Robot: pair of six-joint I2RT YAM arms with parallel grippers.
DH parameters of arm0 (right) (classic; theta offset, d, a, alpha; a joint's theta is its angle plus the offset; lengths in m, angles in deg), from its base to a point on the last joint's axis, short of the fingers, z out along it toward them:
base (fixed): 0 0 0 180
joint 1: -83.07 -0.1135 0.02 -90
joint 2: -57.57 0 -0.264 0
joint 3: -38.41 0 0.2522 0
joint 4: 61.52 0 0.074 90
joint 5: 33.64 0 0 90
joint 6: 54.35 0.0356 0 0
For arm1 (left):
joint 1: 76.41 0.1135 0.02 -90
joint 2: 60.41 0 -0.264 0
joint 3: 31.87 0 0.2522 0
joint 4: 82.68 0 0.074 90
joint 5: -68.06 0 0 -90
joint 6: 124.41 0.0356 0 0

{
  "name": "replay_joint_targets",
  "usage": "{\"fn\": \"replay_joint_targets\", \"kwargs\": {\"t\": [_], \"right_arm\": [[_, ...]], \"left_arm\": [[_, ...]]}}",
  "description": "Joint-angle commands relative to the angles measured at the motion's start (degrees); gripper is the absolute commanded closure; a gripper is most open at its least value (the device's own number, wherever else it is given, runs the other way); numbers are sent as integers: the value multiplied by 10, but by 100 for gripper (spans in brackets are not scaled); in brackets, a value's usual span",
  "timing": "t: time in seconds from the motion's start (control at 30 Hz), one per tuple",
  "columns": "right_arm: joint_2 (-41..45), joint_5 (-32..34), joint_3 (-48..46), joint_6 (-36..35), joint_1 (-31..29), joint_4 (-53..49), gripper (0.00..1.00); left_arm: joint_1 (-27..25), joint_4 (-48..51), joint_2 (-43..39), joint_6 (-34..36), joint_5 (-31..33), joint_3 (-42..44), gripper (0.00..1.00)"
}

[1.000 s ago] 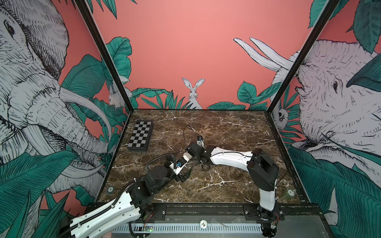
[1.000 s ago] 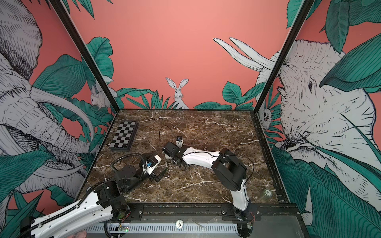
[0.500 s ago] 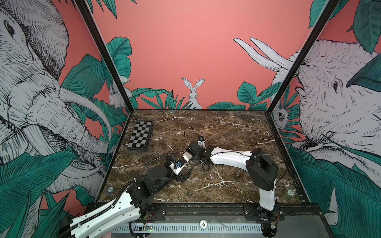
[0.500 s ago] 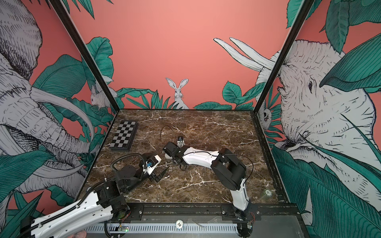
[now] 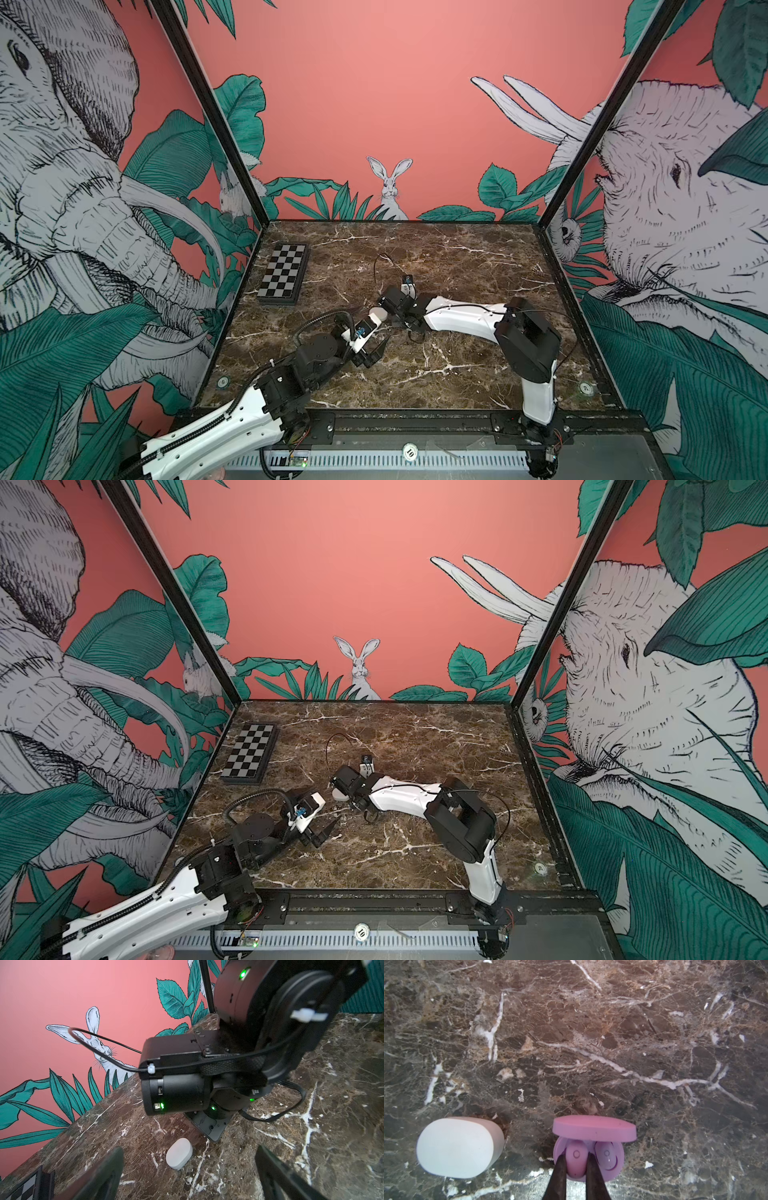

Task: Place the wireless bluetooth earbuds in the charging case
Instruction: 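Lower the earbud into the empty slot of the pink case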

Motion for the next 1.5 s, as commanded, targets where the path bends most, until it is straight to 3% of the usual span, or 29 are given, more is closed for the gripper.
{"fn": "replay_joint_targets", "kwargs": {"t": [0.0, 1.4, 1.47], "right_arm": [[-15, -2, -6, 9, 3, 9, 100], [-21, -21, -22, 27, 4, 26, 100], [-20, -21, -21, 27, 4, 24, 96]], "left_arm": [[-2, -11, -4, 7, -6, 7, 1], [-2, -11, -1, 5, -7, 6, 1], [-2, -11, -1, 5, -7, 6, 1]]}}
